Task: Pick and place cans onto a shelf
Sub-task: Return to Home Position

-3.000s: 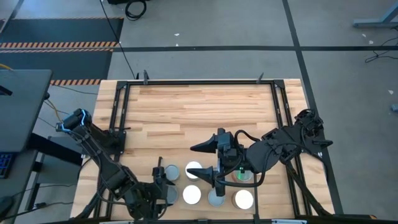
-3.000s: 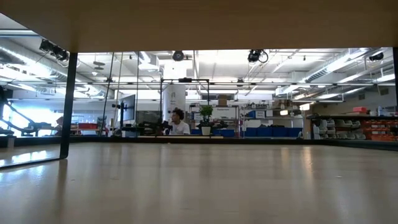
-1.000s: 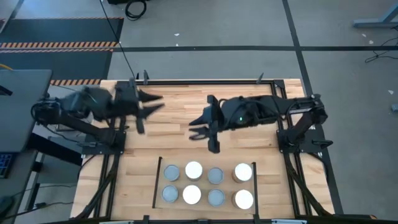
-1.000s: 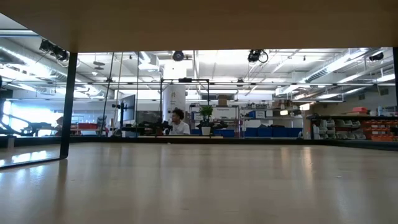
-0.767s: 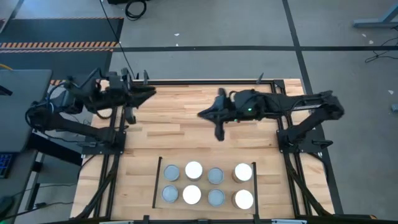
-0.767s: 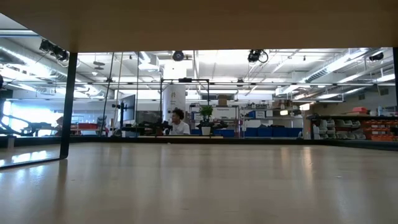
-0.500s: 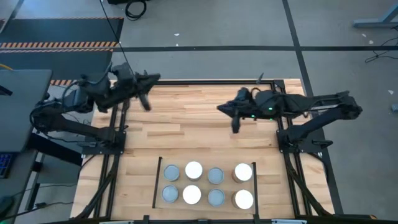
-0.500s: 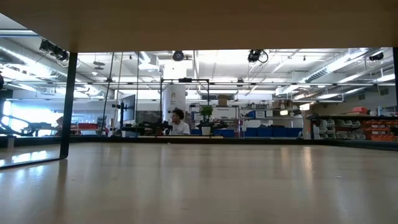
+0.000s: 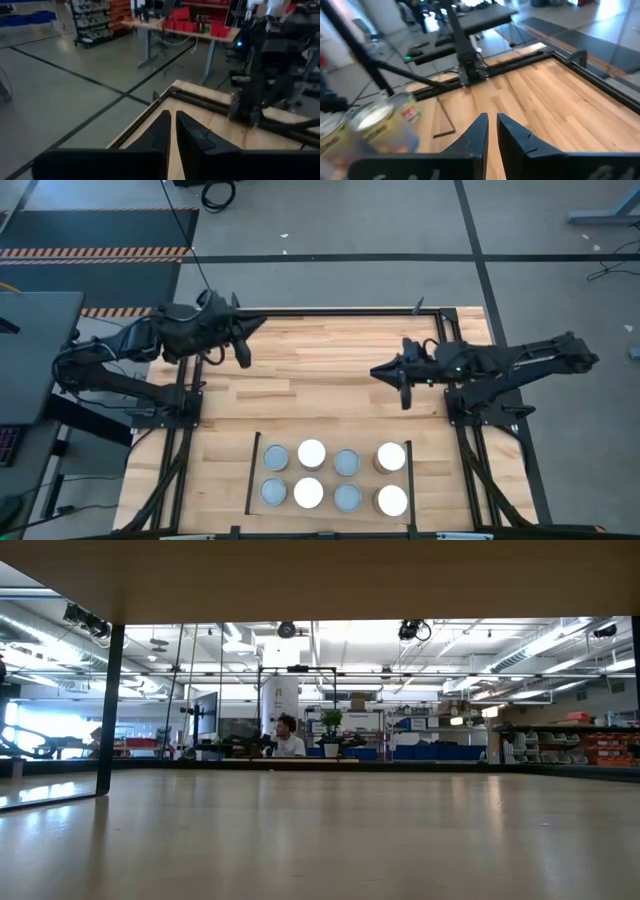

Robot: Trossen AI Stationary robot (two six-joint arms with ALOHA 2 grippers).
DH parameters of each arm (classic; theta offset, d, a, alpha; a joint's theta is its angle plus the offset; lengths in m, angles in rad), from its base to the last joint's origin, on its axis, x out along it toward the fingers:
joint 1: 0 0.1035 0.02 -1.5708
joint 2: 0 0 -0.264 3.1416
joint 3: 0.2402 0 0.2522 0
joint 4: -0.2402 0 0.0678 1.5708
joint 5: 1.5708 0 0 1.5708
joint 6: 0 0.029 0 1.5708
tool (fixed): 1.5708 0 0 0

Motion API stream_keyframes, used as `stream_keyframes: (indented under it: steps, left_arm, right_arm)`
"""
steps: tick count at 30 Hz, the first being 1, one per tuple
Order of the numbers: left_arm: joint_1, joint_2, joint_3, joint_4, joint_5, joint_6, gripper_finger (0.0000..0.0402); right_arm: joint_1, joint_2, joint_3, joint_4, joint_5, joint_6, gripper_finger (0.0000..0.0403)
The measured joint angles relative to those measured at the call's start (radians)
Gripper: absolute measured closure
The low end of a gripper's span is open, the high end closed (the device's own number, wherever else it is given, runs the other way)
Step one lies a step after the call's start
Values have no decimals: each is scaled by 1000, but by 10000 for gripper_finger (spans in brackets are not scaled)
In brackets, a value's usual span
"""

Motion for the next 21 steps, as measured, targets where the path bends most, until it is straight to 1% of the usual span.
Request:
stream_keyframes:
  steps: [2,5,9,11,12,15,17,19,21]
  left_arm:
    - [-8,-8,0,-25,-4,1,366]
    - [-23,-44,1,-57,-11,49,369]
    - [-30,-58,2,-66,-9,129,371]
    - [-23,-52,0,-76,-7,124,370]
    - [-20,-45,0,-72,-5,90,369]
    - [-35,-40,0,-75,50,41,366]
    - [-79,-46,-11,-59,53,60,366]
    - [-124,-82,-74,-24,17,68,367]
    - [-161,-137,-170,18,-29,36,369]
  right_arm:
    - [16,-59,-50,34,-4,-26,359]
    - [22,-183,-90,79,-56,-84,359]
    - [-10,-346,-138,81,-68,-71,357]
    - [-14,-410,-171,89,-68,-87,357]
    - [-12,-439,-190,103,-70,-105,357]
    - [-5,-499,-264,229,-81,-199,358]
    - [1,-526,-322,367,-130,-280,359]
    - [5,-541,-383,487,-180,-341,359]
    - [4,-557,-444,560,-192,-353,359]
